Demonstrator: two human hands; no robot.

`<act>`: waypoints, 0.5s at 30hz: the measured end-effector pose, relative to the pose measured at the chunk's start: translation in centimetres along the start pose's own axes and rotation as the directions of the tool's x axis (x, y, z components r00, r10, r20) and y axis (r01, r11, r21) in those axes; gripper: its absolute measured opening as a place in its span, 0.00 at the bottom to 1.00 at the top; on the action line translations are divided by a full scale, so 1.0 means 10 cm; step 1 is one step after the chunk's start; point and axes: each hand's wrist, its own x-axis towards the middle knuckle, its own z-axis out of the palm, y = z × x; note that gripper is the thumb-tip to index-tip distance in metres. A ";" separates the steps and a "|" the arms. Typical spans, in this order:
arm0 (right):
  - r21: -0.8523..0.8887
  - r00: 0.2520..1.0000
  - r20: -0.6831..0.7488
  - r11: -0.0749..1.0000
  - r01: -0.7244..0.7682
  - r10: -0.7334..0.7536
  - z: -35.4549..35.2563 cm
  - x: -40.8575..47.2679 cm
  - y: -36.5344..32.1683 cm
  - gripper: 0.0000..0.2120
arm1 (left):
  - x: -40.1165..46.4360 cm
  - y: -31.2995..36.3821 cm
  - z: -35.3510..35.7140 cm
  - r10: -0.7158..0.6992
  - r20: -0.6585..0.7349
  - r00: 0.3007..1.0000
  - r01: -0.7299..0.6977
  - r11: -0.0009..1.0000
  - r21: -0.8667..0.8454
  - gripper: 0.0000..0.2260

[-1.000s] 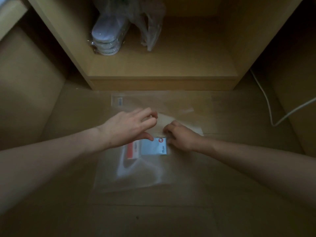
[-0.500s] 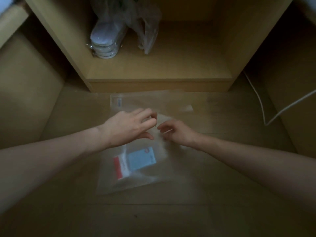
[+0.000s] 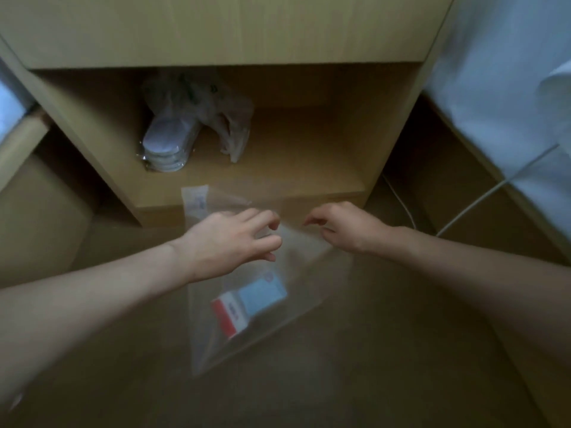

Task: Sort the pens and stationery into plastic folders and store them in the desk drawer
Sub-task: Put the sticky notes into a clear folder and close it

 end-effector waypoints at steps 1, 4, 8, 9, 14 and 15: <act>0.002 1.000 -0.004 1.000 -0.023 0.023 -0.12 -0.01 0.00 0.18 | 0.08 -0.02 -0.10 0.000 -0.012 1.000 0.000 1.000 0.000 0.09; 0.050 0.991 0.002 0.990 -0.135 0.135 -0.54 -0.14 -0.07 0.17 | 0.29 -0.04 -0.50 -0.031 -0.020 0.999 0.031 0.999 -0.013 0.08; 0.083 0.973 0.072 0.971 -0.224 0.218 -1.22 -0.47 -0.28 0.16 | 0.56 0.02 -1.23 -0.074 0.018 0.997 0.075 0.993 -0.091 0.08; 0.092 0.971 0.070 0.968 -0.235 0.229 -1.43 -0.57 -0.35 0.17 | 0.63 0.03 -1.46 -0.101 0.029 0.994 0.105 0.983 -0.153 0.07; 0.147 0.950 0.082 0.939 -0.310 0.301 -2.69 -1.19 -0.70 0.21 | 1.05 0.01 -2.74 -0.525 0.394 0.754 0.615 0.355 -0.704 0.12; 0.169 0.946 0.076 0.931 -0.323 0.314 -2.96 -1.30 -0.77 0.21 | 1.12 -0.02 -2.98 -0.524 0.431 0.734 0.616 0.249 -0.747 0.12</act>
